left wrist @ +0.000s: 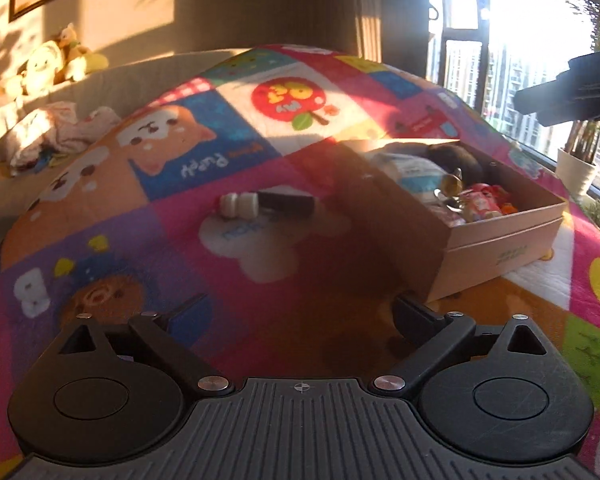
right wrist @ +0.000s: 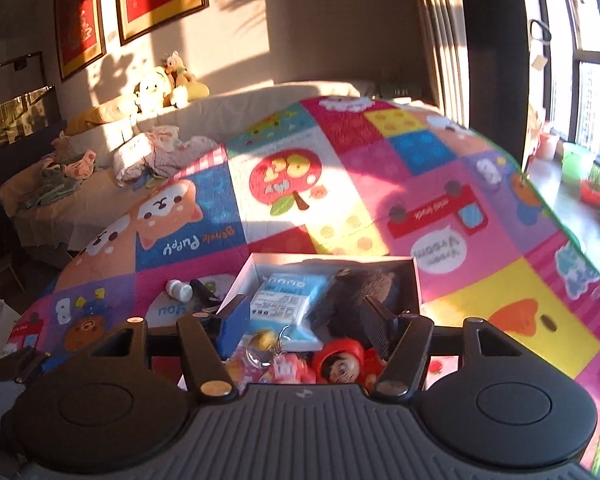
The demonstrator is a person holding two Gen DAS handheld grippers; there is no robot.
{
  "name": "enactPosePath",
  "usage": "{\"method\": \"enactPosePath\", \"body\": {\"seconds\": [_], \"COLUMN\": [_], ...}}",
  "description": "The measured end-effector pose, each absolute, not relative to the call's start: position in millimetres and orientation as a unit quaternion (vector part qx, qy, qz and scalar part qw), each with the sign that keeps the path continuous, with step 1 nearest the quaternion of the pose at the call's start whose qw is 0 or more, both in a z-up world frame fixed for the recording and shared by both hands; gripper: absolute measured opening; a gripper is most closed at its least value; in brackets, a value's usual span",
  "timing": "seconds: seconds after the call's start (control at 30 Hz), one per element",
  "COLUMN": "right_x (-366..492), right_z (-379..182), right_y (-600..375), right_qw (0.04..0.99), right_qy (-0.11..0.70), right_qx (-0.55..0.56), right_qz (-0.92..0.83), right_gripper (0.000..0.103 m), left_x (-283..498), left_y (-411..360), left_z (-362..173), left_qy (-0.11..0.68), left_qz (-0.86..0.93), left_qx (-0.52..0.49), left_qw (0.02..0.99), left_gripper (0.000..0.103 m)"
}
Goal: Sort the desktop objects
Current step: 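Drop the packet and Hello Kitty toy into the box, opening both grippers, then grasp the black stick beside the white bottle with the right gripper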
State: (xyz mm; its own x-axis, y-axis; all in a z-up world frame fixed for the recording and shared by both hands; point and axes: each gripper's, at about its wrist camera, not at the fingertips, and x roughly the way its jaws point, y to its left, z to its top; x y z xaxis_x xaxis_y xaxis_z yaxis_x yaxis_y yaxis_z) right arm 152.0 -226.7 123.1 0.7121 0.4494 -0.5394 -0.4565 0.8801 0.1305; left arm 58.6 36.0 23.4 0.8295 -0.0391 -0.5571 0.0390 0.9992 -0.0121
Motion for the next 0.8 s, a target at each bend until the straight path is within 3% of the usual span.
{"method": "enactPosePath", "body": {"seconds": [0.37,0.43,0.5,0.63,0.73,0.8], "right_x": [177.0,193.5,209.7,239.9,255.2,263.4], "right_z": [118.3,112.1,99.8,67.6,46.2,32.9], "right_y": [-112.3,-74.8,-36.2,19.8,47.2,60.9], "right_qw": [0.875,0.854,0.847,0.834,0.832,0.83], "right_qy": [0.35,0.378,0.389,0.421,0.429,0.43], "right_qx": [-0.075,-0.082,-0.111,-0.133,-0.148,-0.173], "right_qz": [0.326,0.348,0.345,0.33,0.319,0.31], "right_gripper": [0.062,0.05,0.046,0.047,0.059,0.059], "left_x": [69.9,68.7,68.3,67.7,66.8,66.7], "left_y": [85.6,83.9,81.4,83.3,83.9,83.8], "left_z": [5.5,5.5,5.2,4.9,4.6,4.7], "left_qy": [0.316,0.315,0.315,0.313,0.311,0.311], "left_qz": [0.034,0.034,0.034,0.032,0.031,0.03], "left_qx": [-0.12,-0.117,-0.112,-0.119,-0.123,-0.124], "left_qw": [0.94,0.941,0.942,0.942,0.942,0.942], "left_gripper": [0.102,0.102,0.102,0.103,0.103,0.103]}}
